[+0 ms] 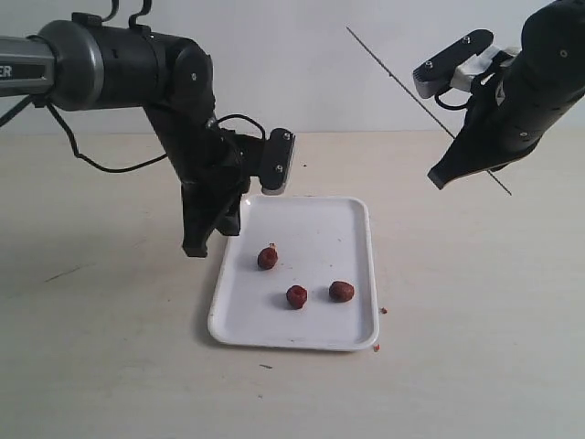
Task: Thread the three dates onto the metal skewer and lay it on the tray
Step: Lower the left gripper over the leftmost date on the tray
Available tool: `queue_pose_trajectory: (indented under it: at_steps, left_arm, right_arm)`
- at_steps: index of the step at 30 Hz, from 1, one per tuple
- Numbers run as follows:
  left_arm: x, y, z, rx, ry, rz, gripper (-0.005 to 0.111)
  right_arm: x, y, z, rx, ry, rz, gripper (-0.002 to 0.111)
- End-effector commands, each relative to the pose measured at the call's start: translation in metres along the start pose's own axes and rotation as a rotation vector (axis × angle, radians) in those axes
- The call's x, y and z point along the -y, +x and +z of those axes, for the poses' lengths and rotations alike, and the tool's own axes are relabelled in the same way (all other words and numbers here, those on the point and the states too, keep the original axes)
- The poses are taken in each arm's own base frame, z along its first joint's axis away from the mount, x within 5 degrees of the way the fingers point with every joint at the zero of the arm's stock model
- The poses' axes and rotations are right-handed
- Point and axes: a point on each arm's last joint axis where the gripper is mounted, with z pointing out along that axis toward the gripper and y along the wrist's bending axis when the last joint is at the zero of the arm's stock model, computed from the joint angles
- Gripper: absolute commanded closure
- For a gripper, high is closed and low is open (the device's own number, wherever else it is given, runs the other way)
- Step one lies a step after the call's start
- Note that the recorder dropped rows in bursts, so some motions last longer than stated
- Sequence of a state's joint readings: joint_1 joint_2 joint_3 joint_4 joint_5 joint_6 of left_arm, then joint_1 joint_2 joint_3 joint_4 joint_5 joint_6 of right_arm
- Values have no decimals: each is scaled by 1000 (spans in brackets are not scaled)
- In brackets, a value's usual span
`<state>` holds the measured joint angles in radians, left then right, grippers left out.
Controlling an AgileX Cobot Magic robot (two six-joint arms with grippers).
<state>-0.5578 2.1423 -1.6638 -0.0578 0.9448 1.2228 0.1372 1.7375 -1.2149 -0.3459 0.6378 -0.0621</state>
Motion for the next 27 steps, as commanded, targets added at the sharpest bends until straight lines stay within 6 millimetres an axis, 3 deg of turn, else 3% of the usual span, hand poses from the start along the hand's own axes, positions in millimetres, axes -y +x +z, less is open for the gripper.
queue_pose_trajectory:
  at_steps: [1, 6, 8, 18, 27]
  left_arm:
    - [-6, -7, -2, 36, -10, -14, 102]
    - [-7, -8, -1, 40, -15, 18, 63]
    - [-6, -11, 3, 39, -10, 33, 58]
    - [8, -44, 41, 7, 9, 161, 59]
    - [2, -40, 55, -62, -9, 176, 59]
  right_arm:
    - [1, 0, 0, 10, -7, -6, 108]
    - [-1, -2, 2, 26, -20, -1, 108]
    - [-1, -2, 2, 26, -27, -6, 108]
    - [-1, -2, 2, 26, -27, -6, 108]
    - [-1, -2, 2, 26, -27, -6, 108]
